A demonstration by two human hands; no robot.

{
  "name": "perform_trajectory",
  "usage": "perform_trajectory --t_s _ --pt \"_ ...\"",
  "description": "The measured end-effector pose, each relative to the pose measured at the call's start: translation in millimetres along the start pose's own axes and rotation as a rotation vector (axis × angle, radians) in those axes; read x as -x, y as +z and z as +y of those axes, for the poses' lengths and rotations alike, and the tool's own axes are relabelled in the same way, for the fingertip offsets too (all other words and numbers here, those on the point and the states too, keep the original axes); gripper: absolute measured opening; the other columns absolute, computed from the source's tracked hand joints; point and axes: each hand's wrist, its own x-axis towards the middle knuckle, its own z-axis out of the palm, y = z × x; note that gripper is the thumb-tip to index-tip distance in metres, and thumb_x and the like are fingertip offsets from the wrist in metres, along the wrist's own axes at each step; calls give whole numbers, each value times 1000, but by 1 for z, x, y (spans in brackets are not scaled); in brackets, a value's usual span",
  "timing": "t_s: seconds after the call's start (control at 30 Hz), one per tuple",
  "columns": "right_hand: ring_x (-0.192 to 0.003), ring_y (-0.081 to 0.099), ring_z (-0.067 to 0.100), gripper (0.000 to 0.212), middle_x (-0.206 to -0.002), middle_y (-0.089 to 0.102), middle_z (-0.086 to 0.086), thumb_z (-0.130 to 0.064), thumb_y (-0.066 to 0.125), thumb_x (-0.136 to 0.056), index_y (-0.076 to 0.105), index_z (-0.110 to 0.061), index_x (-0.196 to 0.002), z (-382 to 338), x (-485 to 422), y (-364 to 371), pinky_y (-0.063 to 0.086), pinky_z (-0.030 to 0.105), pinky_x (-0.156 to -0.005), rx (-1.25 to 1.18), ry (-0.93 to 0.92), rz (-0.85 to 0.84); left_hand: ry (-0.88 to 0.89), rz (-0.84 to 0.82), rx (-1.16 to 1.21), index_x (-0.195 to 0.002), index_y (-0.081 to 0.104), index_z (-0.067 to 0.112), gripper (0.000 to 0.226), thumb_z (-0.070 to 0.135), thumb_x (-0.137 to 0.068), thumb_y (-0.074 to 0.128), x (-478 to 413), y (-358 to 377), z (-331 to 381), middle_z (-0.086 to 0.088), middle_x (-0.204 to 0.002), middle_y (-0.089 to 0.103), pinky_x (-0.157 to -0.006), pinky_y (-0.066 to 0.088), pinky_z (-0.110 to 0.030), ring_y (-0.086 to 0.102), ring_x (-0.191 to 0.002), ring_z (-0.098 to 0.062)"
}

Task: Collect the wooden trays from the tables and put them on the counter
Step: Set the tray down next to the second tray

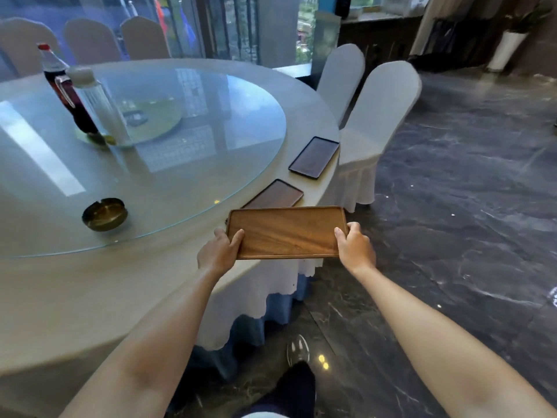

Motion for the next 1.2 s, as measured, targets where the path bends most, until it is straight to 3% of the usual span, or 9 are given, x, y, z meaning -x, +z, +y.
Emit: perform_trajectory --t_s 0.27,0.57,0.8,0.93,1.03,1.2 --pt "-105 56 40 42 -115 60 24 -35 31 -97 42 -4 -125 -35 -157 55 42 40 -77 125 -130 -184 -179 71 -58 -106 55 1 56 47 -96 24 -104 27 2 -24 -111 64 -79 44 -41 58 -103 -42" --pt "-90 59 38 31 -98 63 22 -29 27 -99 45 -5 -107 -66 -248 99 38 38 -69 245 -367 -412 -409 123 9 -98 54 0 48 36 -98 22 -127 52 1 -25 -99 66 -72 45 -41 61 -90 -42" --pt "-82 60 38 35 -91 63 20 -30 24 -99 47 -4 -101 -63 -286 123 43 41 -68 396 -513 -581 -509 88 10 -93 53 2 46 34 -99 20 -118 82 6 -19 -90 67 -62 40 -34 61 -80 -37" --pt "-70 56 30 33 -77 57 9 -33 23 -99 44 -8 -97 -60 -304 131 41 36 -60 456 -559 -644 -550 60 -4 -98 55 3 45 33 -99 21 -120 93 15 -18 -93 67 -65 42 -35 62 -84 -36" --pt "-54 46 15 26 -65 48 -3 -35 22 -99 38 -16 -90 -61 -316 133 30 29 -47 513 -604 -692 -602 79 3 -100 55 4 44 32 -99 21 -118 99 20 -18 -93 67 -68 45 -37 62 -84 -36" --pt "-49 38 8 24 -60 40 -6 -34 22 -98 38 -17 -92 -60 -327 139 21 26 -42 568 -698 -725 -654 100 -16 -97 54 4 43 31 -99 21 -121 103 23 -18 -91 67 -65 43 -35 62 -82 -35"
